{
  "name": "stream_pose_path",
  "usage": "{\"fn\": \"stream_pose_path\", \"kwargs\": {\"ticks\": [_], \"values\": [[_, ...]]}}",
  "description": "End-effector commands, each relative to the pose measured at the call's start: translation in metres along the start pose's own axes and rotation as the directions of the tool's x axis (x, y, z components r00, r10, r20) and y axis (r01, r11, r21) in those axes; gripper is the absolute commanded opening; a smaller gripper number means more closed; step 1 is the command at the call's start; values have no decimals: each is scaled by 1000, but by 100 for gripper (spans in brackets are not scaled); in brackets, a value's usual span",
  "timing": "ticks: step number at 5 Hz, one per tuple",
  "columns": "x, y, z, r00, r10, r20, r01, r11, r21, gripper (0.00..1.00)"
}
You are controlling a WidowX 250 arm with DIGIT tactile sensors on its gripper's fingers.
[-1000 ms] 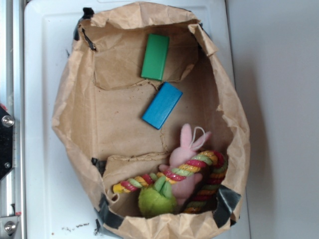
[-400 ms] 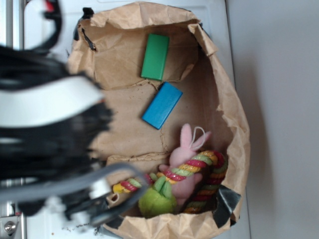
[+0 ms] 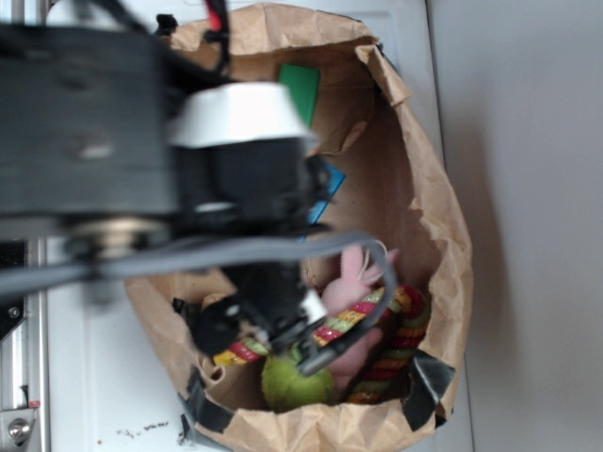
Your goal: Grab the green block.
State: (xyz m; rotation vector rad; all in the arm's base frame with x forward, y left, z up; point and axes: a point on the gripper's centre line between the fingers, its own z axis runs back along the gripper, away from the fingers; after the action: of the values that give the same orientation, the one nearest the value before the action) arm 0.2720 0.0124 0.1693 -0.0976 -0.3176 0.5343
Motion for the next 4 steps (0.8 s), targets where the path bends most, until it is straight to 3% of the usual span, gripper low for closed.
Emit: {"fn": "stream_pose_path", "kwargs": {"ticks": [1, 4], "values": [[31, 23, -11, 997, 69, 35, -69, 998, -2, 100], [-8, 55, -17, 985, 150, 84, -153, 988, 28, 100]]}}
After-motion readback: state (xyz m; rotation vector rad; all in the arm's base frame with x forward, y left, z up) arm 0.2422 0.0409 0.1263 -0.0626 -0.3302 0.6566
